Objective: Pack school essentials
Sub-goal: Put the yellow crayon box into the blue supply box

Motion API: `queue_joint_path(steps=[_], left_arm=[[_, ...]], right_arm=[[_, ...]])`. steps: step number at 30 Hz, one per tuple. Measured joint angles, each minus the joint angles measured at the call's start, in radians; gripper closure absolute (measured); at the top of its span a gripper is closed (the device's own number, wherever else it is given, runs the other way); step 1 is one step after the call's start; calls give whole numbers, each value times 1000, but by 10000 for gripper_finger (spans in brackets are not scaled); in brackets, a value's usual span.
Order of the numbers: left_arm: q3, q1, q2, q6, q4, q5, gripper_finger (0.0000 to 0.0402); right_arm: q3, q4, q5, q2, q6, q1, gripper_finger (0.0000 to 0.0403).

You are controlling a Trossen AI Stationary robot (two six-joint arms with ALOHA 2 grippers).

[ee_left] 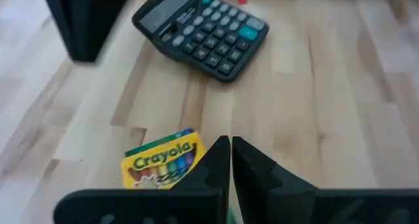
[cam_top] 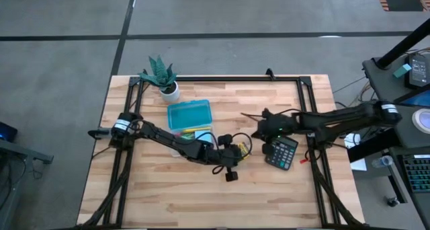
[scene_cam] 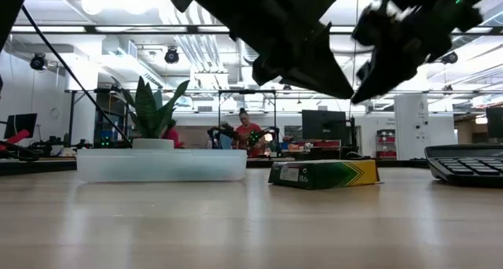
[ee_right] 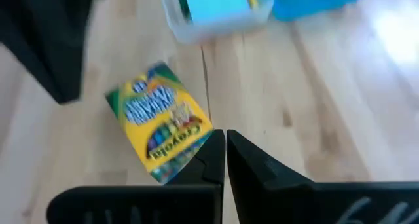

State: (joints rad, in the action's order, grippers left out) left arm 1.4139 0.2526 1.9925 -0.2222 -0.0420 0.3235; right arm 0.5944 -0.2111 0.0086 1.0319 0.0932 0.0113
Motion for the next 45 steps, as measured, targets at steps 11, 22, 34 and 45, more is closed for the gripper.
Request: queue_joint_path(steps=[11,22,34,45], left_arm=[[118,19,120,-69,32,50,402],[325,19,223,-112,-281,99,402],[314,15,214,-31,-309,94,370],[266,35,216,-14,-308,124,204]], right_arm=[[-61,85,45,-254,-97,0,394],[-63,129,45,-261,-161,0,394],[-71,112,45,-262,-156,0,394],[-87,111,45,-262,-119,0,394]])
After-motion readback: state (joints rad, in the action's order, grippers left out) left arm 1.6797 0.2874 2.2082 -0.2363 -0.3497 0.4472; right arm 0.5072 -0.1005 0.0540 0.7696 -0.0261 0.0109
